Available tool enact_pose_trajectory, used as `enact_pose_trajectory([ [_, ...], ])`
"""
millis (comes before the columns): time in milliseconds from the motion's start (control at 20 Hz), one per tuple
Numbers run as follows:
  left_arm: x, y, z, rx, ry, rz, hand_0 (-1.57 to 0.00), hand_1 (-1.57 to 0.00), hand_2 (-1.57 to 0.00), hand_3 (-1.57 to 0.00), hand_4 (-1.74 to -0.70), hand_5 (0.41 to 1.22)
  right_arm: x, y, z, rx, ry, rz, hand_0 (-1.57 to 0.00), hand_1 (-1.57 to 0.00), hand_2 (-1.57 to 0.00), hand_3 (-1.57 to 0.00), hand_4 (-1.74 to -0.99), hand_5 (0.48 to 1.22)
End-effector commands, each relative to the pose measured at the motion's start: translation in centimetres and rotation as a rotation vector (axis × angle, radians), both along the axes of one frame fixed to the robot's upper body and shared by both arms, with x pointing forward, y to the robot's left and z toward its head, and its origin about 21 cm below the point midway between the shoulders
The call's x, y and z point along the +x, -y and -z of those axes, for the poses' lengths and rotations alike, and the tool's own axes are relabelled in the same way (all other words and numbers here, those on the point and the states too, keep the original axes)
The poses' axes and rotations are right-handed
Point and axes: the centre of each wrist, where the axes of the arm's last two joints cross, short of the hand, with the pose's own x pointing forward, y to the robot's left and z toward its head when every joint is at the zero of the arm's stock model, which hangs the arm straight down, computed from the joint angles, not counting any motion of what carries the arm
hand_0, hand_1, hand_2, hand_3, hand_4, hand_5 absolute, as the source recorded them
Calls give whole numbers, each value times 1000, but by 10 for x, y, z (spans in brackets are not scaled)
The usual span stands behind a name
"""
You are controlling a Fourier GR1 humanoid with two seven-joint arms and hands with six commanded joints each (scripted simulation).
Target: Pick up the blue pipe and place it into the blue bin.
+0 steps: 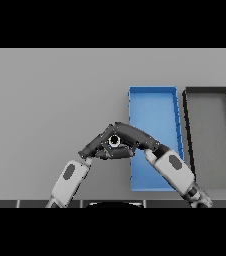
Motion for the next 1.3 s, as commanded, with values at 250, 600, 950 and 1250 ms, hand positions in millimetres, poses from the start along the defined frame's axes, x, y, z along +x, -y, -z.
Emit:
enact_pose_trajectory([
  [250, 4, -8, -5, 94, 51, 22, -748, -687, -662, -596, -1282, 1221, -4, -6, -2, -31, 28, 49, -1563, -1563, -1563, -1556, -1737, 1208],
  [600, 3, -7, -7, 114, 24, 6, -156, -143, -138, -124, -980, 704, -6, -8, -4, -79, 19, 89, -1569, -1569, -1569, -1568, -1740, 1218],
  [950, 1, -11, 4, 153, -9, -24, -32, -29, -28, -25, -928, 484, -2, -8, -11, 18, -65, 58, -1571, -1571, -1571, -1570, -1741, 1220],
  [1250, 0, -6, 3, 156, -12, -11, -8, -7, -7, -6, -907, 450, 10, 3, -65, 124, -127, 42, -1571, -1571, -1571, -1571, -1741, 1221],
])
